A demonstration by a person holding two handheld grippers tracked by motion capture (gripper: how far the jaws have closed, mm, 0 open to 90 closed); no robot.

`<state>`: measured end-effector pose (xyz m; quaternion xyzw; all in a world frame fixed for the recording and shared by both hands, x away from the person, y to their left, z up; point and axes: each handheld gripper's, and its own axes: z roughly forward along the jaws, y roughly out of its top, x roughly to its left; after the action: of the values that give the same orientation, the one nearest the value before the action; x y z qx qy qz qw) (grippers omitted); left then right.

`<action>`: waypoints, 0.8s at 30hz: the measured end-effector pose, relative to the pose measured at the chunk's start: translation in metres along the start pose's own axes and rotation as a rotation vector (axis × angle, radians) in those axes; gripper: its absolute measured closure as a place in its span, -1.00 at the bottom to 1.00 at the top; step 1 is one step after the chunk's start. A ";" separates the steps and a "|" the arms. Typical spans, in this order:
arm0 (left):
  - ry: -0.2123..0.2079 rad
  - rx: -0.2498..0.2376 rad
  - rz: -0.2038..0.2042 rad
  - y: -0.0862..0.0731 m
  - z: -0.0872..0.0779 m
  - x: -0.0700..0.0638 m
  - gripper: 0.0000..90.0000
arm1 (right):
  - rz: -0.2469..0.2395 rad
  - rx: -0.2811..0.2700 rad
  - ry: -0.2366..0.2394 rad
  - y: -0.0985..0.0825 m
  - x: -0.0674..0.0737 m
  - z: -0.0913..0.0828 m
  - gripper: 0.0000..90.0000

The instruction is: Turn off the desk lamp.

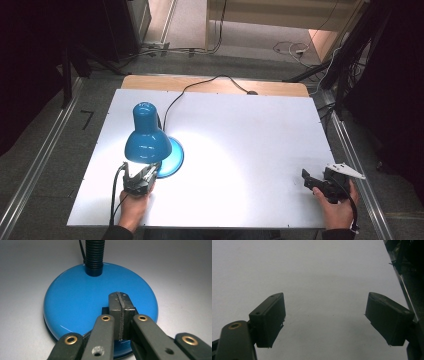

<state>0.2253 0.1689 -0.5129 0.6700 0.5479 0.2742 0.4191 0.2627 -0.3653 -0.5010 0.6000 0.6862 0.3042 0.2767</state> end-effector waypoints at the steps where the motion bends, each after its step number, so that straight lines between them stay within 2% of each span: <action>1: -0.004 0.005 0.001 0.000 0.000 0.001 1.00 | 0.000 0.000 0.001 0.000 0.000 0.000 -0.67; 7: -0.002 0.010 0.009 0.002 0.000 0.001 1.00 | -0.003 -0.001 0.000 0.000 0.000 0.001 -0.66; 9: 0.001 0.014 0.003 0.003 0.002 0.001 1.00 | -0.003 -0.001 0.002 0.000 0.000 0.001 -0.67; 11: 0.016 0.002 -0.029 0.005 0.008 0.004 1.00 | -0.002 0.000 0.002 0.000 0.001 0.001 -0.67; 15: 0.009 0.011 -0.030 0.006 0.010 0.005 1.00 | -0.004 -0.004 0.004 0.000 -0.001 0.001 -0.67; 17: 0.021 0.005 -0.042 0.006 0.010 0.005 1.00 | 0.001 0.000 0.001 -0.001 -0.001 0.001 -0.67; 21: -0.001 0.007 -0.044 0.006 0.009 0.007 1.00 | 0.007 -0.002 -0.001 -0.001 -0.003 0.000 -0.66; 23: -0.027 0.023 -0.053 0.007 0.007 0.011 1.00 | 0.008 -0.007 -0.001 -0.001 -0.004 -0.001 -0.67; 24: -0.016 0.015 -0.065 0.007 0.006 0.013 1.00 | 0.008 -0.011 -0.001 0.000 -0.004 -0.002 -0.66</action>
<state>0.2370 0.1791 -0.5107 0.6573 0.5680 0.2509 0.4271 0.2615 -0.3699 -0.5000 0.6012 0.6820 0.3088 0.2794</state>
